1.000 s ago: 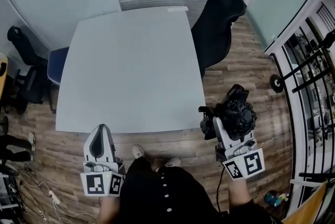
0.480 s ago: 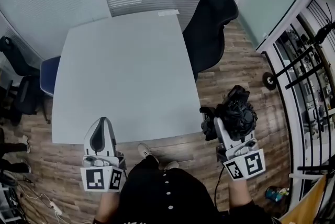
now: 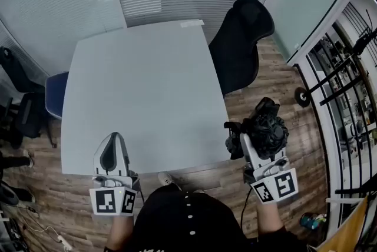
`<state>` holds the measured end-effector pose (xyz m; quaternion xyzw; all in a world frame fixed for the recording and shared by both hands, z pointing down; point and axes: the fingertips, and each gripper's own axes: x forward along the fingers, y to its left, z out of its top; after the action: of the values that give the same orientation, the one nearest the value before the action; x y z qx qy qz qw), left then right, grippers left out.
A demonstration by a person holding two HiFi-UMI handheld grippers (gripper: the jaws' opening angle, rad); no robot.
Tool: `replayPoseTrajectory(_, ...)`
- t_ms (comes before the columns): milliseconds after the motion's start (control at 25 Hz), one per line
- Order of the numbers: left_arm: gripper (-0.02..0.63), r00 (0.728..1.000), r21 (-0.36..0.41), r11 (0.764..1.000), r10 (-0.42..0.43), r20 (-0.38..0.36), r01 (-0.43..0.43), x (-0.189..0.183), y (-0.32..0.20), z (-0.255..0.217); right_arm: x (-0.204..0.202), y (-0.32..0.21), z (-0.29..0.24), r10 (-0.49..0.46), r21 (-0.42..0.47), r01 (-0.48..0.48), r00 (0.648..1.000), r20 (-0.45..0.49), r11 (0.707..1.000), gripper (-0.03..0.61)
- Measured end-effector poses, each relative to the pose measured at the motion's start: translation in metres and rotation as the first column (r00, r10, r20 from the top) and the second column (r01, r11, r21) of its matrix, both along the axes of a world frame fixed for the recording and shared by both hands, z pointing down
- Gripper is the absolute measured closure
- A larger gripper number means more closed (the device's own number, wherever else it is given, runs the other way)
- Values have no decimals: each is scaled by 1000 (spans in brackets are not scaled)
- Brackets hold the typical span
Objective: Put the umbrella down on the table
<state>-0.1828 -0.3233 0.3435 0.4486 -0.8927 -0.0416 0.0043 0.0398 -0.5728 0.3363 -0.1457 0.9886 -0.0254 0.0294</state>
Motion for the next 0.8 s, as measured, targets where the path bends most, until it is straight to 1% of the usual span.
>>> replayPoseTrajectory(320, 598, 1000, 4, 1000, 30, 1, -30, -47, -6, 2, -44, 0, 3, 22, 6, -22, 1000, -3, 1000, 318)
replayPoseTrajectory(520, 598, 999, -12, 999, 46, -7, -46, -76, -3, 8, -70, 6, 7, 35, -4, -35, 999, -14, 999, 318)
replayPoseTrajectory(680, 598, 998, -32, 998, 58, -16, -58, -83, -6, 15, -74, 6, 16, 35, -14, -35, 998, -43, 999, 318)
replayPoseTrajectory(800, 599, 998, -29, 999, 43, -35, -44, -87, -10, 21, -81, -1, 23, 21, -11, -22, 997, -69, 1000, 318)
